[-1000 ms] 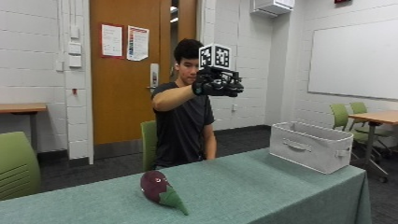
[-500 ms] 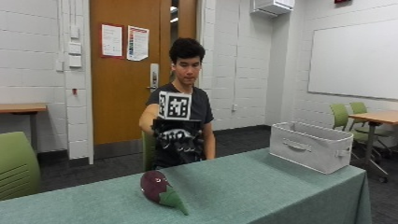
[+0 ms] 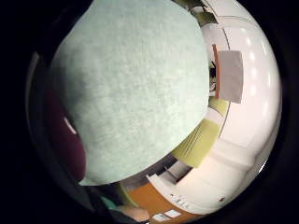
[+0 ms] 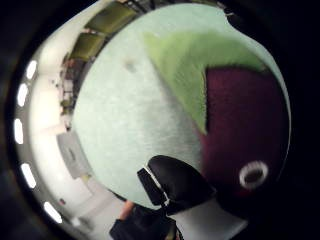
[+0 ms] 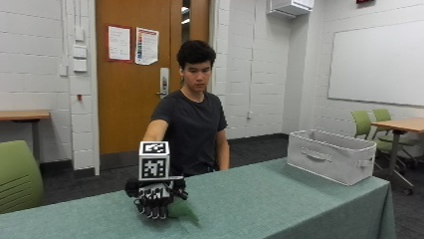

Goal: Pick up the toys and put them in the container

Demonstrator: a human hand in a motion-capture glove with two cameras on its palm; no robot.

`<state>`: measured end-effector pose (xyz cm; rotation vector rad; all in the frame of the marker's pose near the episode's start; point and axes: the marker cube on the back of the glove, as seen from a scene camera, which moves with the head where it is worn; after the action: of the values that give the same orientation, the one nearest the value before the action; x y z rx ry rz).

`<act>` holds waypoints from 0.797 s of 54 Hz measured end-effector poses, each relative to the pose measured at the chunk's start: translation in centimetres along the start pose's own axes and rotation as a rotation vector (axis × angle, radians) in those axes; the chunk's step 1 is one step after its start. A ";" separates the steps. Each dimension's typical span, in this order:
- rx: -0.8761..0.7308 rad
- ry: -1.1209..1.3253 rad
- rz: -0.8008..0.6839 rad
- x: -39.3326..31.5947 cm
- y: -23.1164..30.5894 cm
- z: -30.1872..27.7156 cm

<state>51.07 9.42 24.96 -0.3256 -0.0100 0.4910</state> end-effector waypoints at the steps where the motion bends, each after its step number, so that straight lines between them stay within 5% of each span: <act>1: -0.003 -0.020 0.004 0.2 0.0 0.3; 17: 0.012 -0.199 -0.009 0.0 0.9 1.5; 33: 0.163 -0.053 -0.083 -2.4 2.4 -0.8; 43: 0.125 -0.042 -0.098 -3.6 3.3 -3.0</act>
<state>46.66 9.60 21.34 -0.1914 -0.0356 0.3995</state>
